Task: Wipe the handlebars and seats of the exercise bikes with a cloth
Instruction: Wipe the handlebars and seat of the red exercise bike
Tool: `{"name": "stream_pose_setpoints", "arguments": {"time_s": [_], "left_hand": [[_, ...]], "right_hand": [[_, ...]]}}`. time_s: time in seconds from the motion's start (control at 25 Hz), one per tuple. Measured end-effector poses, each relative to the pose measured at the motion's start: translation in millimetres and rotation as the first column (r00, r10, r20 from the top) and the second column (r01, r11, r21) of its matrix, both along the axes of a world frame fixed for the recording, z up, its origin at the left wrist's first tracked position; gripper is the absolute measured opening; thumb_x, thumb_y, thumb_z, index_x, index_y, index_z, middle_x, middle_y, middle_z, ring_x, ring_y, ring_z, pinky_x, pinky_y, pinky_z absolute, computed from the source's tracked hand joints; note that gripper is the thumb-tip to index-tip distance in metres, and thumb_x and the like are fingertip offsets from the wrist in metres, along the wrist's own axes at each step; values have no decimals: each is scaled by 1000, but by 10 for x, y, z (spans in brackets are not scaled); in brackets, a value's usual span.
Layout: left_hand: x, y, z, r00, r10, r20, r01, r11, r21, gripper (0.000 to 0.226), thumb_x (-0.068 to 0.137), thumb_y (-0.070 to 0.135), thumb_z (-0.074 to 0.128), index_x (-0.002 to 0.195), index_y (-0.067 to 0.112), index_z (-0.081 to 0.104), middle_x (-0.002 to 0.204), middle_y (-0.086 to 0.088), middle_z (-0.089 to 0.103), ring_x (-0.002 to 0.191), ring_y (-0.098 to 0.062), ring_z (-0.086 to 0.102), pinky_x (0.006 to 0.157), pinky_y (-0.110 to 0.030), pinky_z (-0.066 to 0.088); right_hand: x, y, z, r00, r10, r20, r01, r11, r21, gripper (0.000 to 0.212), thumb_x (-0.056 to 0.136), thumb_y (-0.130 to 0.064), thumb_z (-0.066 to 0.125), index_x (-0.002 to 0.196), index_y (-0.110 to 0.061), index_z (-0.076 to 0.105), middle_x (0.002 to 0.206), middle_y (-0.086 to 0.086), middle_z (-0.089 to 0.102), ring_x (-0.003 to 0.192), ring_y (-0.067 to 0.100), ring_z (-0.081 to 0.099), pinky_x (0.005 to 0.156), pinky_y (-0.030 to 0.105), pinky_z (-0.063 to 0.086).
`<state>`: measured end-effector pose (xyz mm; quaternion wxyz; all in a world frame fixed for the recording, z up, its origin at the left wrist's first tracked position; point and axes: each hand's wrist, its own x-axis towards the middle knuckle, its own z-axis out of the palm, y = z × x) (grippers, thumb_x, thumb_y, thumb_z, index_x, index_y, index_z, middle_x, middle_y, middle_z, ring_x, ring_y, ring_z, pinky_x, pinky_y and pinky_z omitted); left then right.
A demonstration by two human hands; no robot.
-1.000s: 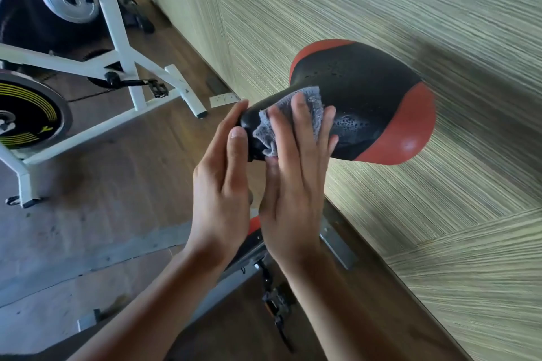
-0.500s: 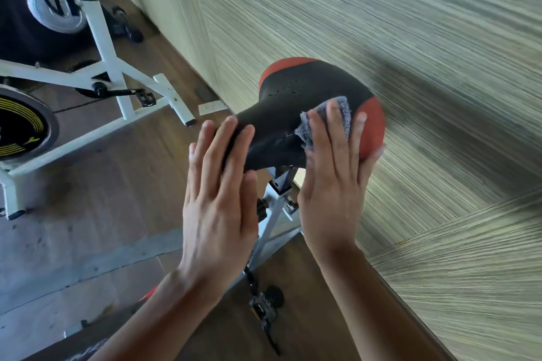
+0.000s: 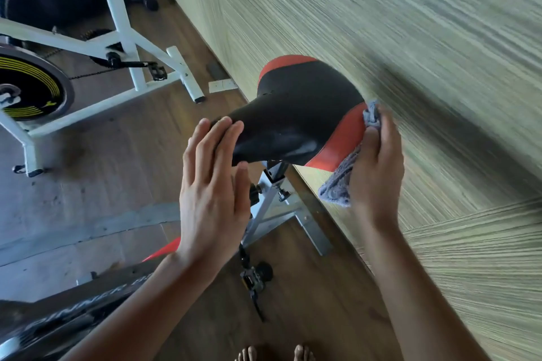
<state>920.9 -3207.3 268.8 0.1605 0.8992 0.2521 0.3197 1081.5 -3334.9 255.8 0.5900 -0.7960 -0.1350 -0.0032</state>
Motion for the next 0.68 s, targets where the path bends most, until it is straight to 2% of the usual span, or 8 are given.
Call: {"name": "stream_pose_setpoints", "arguments": {"time_s": [0.12,0.24,0.28,0.36,0.44,0.52,0.6,0.68], "left_hand": [[66,-69,78,996,64,-57,-64,998,10,42,99,18,51,138,4,50,143,-12,48,141,-32,34,112,-53,34],[154,-36,229,990,108,-94,-114,992,-52,37,99,27,45,127,7,56,132,-10,55,131,-30,41,108,-45,35],[180,-1,295,987,118,-104,-127,989,-79,34,97,28,45,122,8,58,127,-10,56,125,-28,42,103,-43,36],[220,67,410,986,121,-114,-136,981,-136,26,93,24,47,110,9,60,117,-8,57,112,-25,44,95,-42,39],[284,106,501,989,89,-117,-113,970,-215,22,89,19,49,105,9,60,118,-5,59,111,-24,47,95,-40,41],[315,75,551,983,58,-176,-98,969,-226,27,89,17,51,114,11,60,128,-3,59,119,-23,50,103,-44,41],[379,53,572,965,27,-262,-71,984,-161,39,93,22,53,131,15,58,141,-2,55,133,-23,46,114,-49,33],[410,26,561,947,23,-321,-61,992,-107,47,94,26,54,140,18,54,148,0,50,139,-22,43,117,-49,29]], "right_hand": [[335,-72,62,990,122,-77,-125,991,-36,37,103,-25,38,134,-19,58,131,-5,61,122,11,56,109,41,43],[228,-141,181,965,195,-174,-200,980,-15,39,107,-26,40,145,-28,47,139,-26,48,132,-9,42,118,29,33],[143,-160,205,959,204,-194,-213,977,-27,42,108,-26,37,150,-27,40,145,-26,42,138,-9,35,120,29,28],[-15,-181,241,958,195,-212,-212,975,-60,48,107,-29,32,154,-24,31,158,-14,32,146,0,26,124,37,21],[-16,-157,248,951,156,-267,-179,982,-64,49,106,-29,31,154,-25,30,161,-12,29,148,1,23,125,40,19],[43,-102,317,945,135,-297,-163,984,-73,44,108,-25,32,151,-30,34,154,-20,34,144,-4,27,124,34,22],[172,-53,394,929,171,-328,-203,977,-68,37,109,-24,35,143,-37,39,140,-31,41,135,-13,34,116,18,26],[348,-34,479,902,218,-373,-262,963,-70,34,109,-25,37,140,-35,45,136,-30,46,125,-23,38,105,3,27]]}}
